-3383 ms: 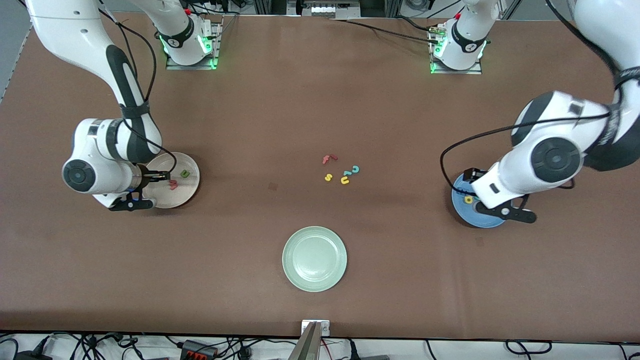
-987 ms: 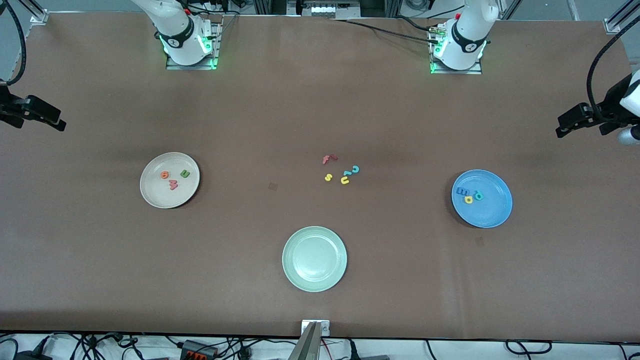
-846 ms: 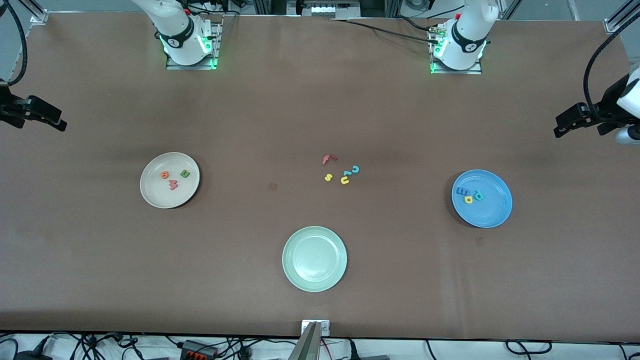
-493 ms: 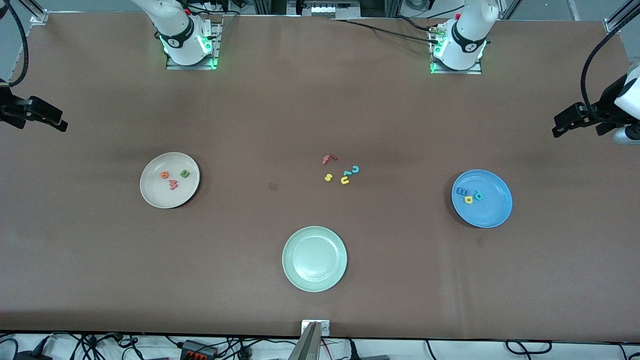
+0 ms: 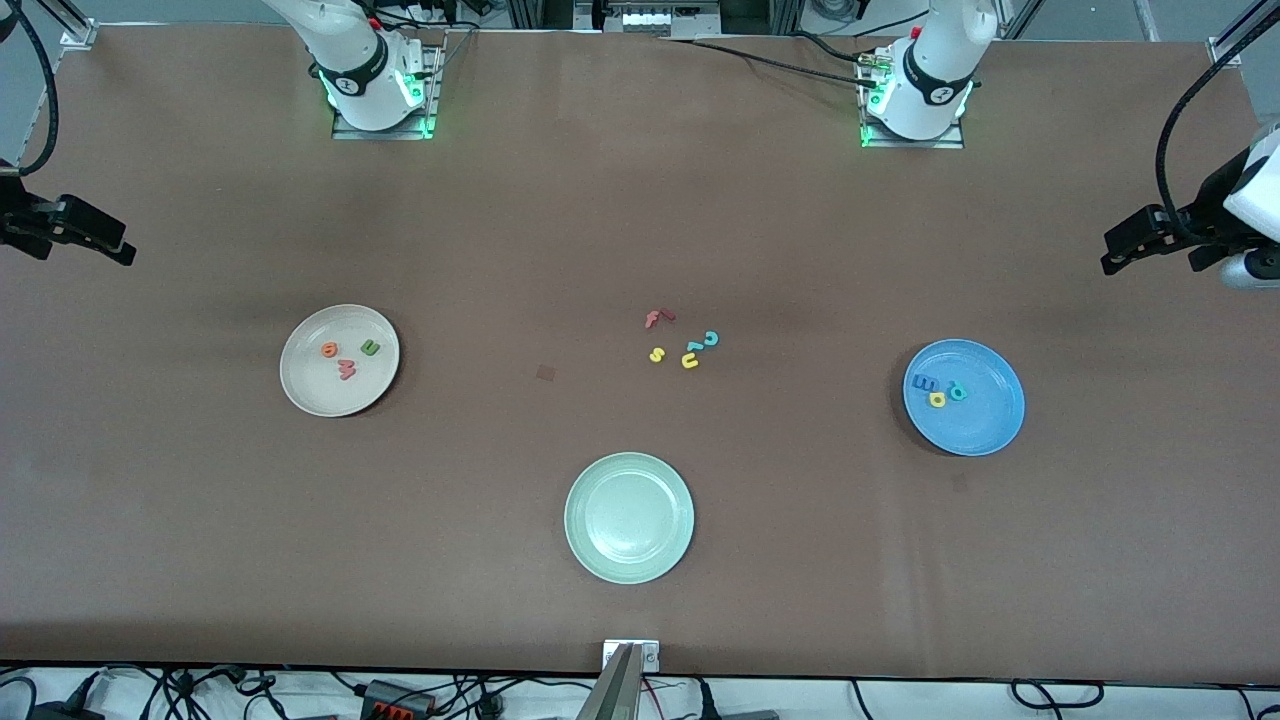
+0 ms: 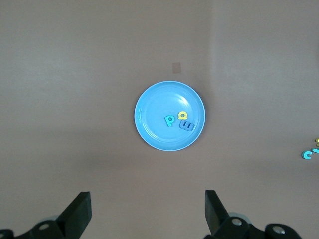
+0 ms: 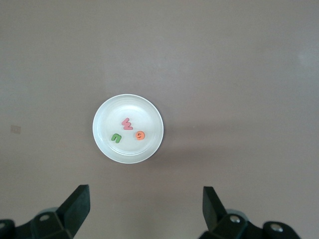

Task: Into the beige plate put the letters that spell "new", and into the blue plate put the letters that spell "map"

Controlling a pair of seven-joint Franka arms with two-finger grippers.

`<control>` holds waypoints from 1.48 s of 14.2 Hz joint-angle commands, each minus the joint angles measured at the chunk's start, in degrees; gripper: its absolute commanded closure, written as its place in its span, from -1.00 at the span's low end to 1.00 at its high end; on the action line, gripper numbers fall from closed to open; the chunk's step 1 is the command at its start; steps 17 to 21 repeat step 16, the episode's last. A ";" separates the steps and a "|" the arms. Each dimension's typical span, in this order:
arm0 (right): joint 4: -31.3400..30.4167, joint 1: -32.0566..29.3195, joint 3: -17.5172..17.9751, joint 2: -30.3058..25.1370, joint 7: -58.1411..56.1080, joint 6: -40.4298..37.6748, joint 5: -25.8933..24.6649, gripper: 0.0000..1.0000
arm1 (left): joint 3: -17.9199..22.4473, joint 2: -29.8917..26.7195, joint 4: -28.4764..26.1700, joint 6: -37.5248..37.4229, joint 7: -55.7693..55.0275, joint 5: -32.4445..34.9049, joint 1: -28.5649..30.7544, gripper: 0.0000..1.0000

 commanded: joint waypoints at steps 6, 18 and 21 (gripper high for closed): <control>-0.76 -0.22 0.14 -0.45 -0.96 0.79 -0.72 -1.00 | 0.25 -1.20 -0.73 -1.00 1.28 -0.89 -0.10 -1.00; -0.76 -0.22 0.14 -0.53 -0.96 0.79 -0.72 -1.00 | -0.98 -1.29 -0.73 -1.53 1.19 -0.89 0.16 -1.00; -0.76 -0.22 0.14 -0.53 -0.96 0.79 -0.72 -1.00 | -0.98 -1.29 -0.73 -1.53 1.19 -0.89 0.16 -1.00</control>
